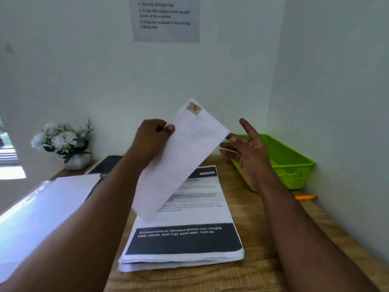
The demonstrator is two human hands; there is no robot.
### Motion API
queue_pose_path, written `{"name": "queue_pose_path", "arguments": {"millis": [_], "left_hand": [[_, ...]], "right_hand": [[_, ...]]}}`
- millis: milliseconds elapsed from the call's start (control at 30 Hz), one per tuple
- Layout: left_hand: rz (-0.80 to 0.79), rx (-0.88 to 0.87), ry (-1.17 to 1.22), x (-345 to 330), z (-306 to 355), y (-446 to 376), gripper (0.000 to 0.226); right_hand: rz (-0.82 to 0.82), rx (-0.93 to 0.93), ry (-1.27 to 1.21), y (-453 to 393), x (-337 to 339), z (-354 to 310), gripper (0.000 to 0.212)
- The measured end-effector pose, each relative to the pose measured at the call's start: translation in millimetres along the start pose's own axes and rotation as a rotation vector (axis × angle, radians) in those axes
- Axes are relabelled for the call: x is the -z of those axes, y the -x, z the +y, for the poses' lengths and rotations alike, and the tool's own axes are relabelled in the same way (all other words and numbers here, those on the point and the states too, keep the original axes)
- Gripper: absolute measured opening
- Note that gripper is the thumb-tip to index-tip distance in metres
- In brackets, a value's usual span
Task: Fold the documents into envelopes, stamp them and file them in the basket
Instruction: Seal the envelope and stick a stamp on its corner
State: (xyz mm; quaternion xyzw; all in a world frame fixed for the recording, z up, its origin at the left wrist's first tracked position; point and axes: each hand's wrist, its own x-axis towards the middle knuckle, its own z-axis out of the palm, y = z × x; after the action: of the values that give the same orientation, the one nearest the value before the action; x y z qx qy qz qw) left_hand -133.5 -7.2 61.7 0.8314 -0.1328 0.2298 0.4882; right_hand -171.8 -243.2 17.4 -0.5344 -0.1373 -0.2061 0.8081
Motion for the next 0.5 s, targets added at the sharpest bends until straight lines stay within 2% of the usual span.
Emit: {"name": "queue_pose_path", "arguments": {"millis": [100,200,267,367,433,500], "left_hand": [[0.06,-0.042,0.151,-1.5,43.3,-17.8,0.04],[0.058,-0.068,0.28,-17.4,83.3,-38.1,0.028],[0.074,-0.028,0.4,-35.0,105.0,-53.1,0.019],[0.113,0.042,0.53,-71.6,128.6,-69.3,0.013],[0.134,0.07,0.579,-98.1,139.0,-71.1,0.022],[0.169,0.105,0.672,-124.2,144.4,-70.2,0.036]], "right_hand": [[0.18,0.239,0.101,-1.1,16.4,-14.6,0.044],[0.316,0.428,0.572,-1.4,43.2,-26.6,0.027],[0.341,0.413,0.823,-3.8,65.9,-30.0,0.019],[0.242,0.28,1.061,-8.6,98.7,-39.7,0.017],[0.191,0.291,1.19,-8.4,116.0,-42.9,0.022],[0.219,0.343,1.262,-5.4,128.1,-39.6,0.025]]}}
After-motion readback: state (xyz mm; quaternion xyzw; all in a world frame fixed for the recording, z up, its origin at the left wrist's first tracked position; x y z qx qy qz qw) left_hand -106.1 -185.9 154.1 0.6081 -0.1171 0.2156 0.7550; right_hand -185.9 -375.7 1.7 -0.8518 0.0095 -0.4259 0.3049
